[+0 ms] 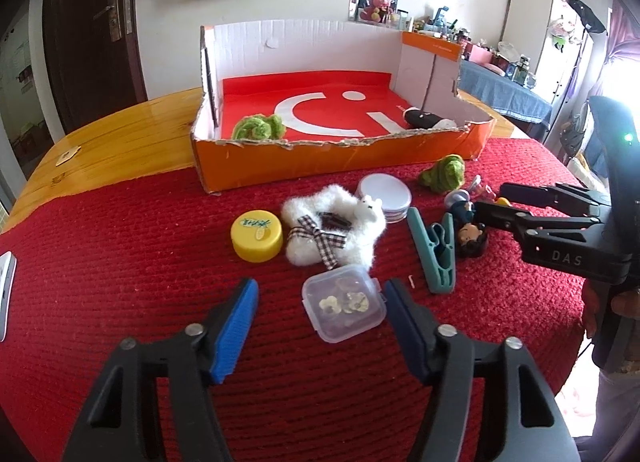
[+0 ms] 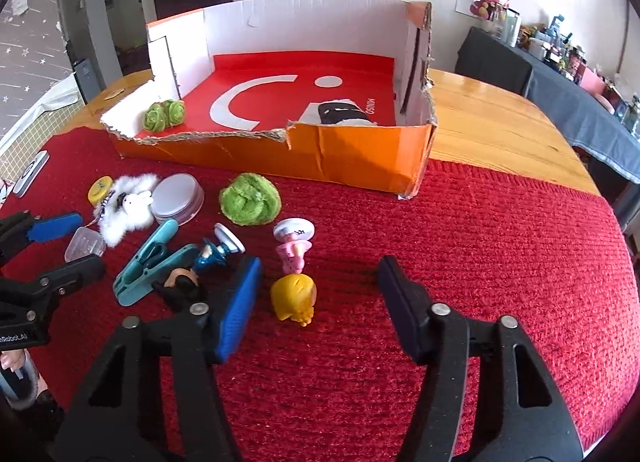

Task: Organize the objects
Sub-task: 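Grasp the clear coin box with the left tool while the right tool grasps the pink-and-yellow figurine, then carry the coin box with the left tool while the right tool carries the figurine into the box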

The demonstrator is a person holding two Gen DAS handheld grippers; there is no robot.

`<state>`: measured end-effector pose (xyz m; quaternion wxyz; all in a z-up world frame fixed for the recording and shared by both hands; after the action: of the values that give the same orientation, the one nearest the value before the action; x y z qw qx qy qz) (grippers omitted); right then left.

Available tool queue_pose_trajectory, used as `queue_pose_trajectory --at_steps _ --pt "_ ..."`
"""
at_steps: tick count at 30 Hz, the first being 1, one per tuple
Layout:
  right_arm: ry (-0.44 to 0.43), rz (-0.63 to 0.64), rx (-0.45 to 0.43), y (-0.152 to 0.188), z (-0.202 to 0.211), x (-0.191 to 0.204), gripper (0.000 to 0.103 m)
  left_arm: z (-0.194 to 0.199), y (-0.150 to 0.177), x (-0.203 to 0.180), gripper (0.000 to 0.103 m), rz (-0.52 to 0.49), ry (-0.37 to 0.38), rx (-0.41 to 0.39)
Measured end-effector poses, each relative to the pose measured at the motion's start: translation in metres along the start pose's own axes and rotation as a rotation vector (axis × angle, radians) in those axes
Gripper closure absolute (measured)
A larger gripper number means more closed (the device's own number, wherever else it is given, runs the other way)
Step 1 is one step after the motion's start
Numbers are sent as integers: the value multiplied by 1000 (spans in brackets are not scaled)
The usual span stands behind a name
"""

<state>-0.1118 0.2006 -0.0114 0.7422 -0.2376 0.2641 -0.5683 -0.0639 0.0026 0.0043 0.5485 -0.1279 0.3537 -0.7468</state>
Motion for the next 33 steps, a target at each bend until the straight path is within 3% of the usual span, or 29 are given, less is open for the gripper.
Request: queue_pose_trajectory --at_steps 4,6,19,33 --pt "-46 -11 -13 0 2 2 79 1 1 -2 60 -10 8 -8" --pt "-60 -8 -18 0 3 3 83 1 1 -3 60 -11 12 -9" --pt "-115 -56 -121 -7 40 0 83 25 -8 -11 60 -34 39 -80" --pt "-151 -59 -124 -9 48 4 83 34 -14 -9 60 -35 32 -108"
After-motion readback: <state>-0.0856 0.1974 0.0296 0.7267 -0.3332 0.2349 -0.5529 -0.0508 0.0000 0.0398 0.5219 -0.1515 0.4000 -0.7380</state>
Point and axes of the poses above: each gripper's, at about its wrist camera, not at the fingertips, and z roughly against the way its jaws point, x to its left, y to its underside, the point moved 2 cm from there along -z, roughly the way its jaws point, and after that the axes turned 10 degrees about y, right-handed, at the moved point
